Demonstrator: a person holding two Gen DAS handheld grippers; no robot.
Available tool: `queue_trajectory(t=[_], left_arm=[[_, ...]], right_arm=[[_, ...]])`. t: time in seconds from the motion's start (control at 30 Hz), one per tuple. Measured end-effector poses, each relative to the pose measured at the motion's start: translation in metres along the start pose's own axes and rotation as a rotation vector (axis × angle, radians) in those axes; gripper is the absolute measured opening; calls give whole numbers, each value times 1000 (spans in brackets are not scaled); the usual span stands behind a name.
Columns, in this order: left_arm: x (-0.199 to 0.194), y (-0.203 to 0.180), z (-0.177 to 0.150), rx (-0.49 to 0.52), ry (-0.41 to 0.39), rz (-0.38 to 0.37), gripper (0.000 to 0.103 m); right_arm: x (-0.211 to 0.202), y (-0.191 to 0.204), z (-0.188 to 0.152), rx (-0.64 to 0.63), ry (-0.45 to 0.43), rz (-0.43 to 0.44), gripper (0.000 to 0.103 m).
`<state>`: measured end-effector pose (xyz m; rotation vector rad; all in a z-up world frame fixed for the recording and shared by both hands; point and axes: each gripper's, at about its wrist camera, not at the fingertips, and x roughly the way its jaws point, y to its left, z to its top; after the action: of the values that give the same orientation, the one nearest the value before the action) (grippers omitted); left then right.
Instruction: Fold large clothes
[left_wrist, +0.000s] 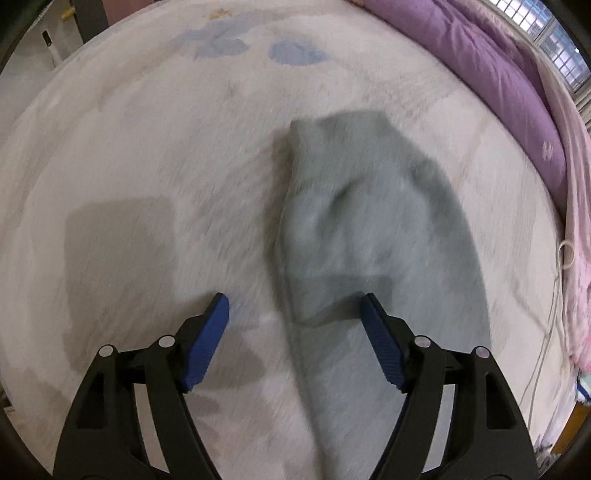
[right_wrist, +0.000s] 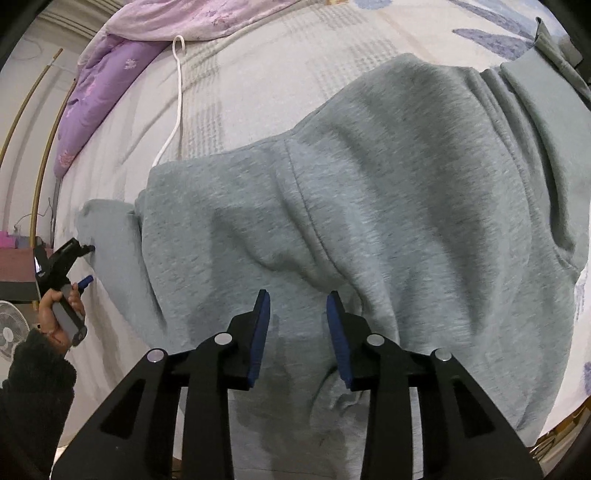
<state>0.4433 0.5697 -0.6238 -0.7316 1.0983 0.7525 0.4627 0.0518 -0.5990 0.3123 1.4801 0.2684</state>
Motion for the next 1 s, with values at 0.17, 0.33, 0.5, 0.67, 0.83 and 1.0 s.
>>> queue_trajectory(t=[0.17, 0.33, 0.5, 0.67, 0.83, 1.0], left_arm=[[6, -25, 13, 104, -6, -19, 19], [-34, -34, 12, 174, -88, -99, 5], [-125, -52, -18, 313, -255, -144, 5], [-213, -86, -87, 454, -361, -242, 5], [-267, -147, -180, 548, -353, -378, 5], [-272, -221, -283, 629, -225, -519, 5]], right_arm=[[-12, -12, 0, -4, 18, 8, 33], [-12, 5, 7, -59, 12, 35, 35], [-21, 26, 20, -99, -10, 119, 35], [-47, 33, 29, -93, -47, 217, 38], [-75, -3, 34, -42, -72, 250, 38], [-106, -72, 39, 51, -105, 228, 38]])
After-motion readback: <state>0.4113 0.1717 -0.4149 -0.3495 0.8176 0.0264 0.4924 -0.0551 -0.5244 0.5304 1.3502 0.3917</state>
